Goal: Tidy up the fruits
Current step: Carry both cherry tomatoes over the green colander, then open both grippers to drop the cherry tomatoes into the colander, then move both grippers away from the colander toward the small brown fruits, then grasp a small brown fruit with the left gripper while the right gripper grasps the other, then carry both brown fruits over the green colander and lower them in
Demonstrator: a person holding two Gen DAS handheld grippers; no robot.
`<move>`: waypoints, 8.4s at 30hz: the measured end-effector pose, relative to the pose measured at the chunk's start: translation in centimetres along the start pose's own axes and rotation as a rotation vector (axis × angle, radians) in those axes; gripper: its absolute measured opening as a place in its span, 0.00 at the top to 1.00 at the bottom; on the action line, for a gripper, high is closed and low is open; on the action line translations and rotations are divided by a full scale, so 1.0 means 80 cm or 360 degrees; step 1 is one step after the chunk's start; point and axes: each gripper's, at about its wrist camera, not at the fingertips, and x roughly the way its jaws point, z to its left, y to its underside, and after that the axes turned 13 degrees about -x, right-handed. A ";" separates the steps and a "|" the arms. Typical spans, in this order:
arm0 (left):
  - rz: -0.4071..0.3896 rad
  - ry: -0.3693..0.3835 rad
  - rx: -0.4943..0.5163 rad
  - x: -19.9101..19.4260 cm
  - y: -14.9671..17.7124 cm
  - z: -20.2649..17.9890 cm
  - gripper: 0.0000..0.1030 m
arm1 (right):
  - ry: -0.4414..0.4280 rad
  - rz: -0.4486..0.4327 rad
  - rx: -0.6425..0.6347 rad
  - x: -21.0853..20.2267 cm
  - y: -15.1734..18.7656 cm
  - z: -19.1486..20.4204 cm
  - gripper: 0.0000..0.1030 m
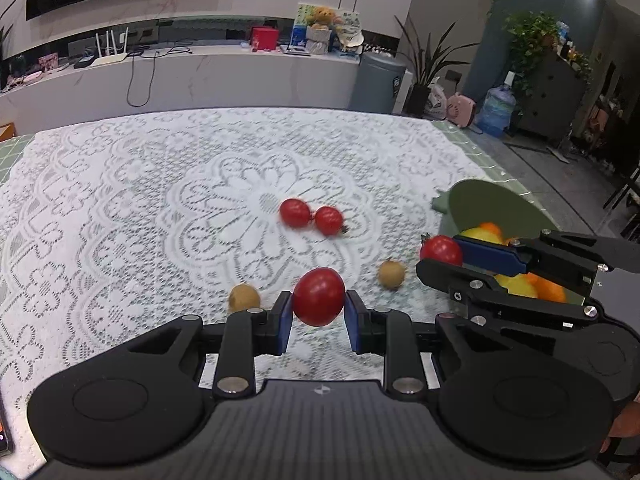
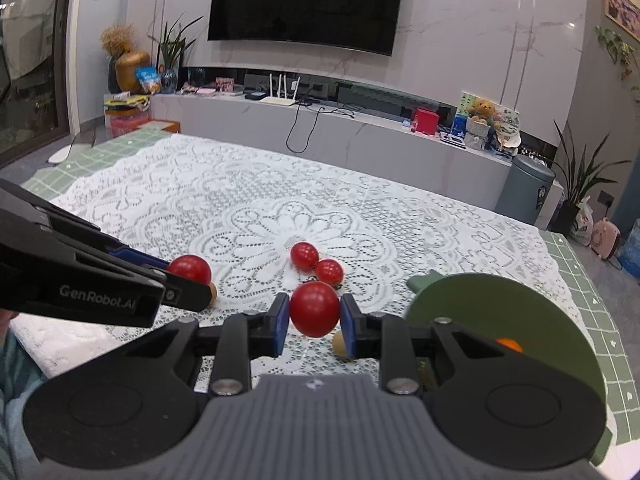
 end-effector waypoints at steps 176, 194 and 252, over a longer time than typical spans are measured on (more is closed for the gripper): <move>-0.0021 -0.0010 -0.0111 0.025 0.007 0.074 0.43 | 0.0035 0.0215 -0.0039 0.063 0.007 0.042 0.51; 0.0038 -0.0144 -0.0069 0.074 0.004 0.069 0.51 | 0.0336 0.0337 -0.0449 0.118 0.011 0.057 0.64; -0.0016 -0.0067 -0.0047 0.027 -0.020 0.017 0.72 | -0.0009 0.0162 0.0030 0.026 -0.020 0.006 0.81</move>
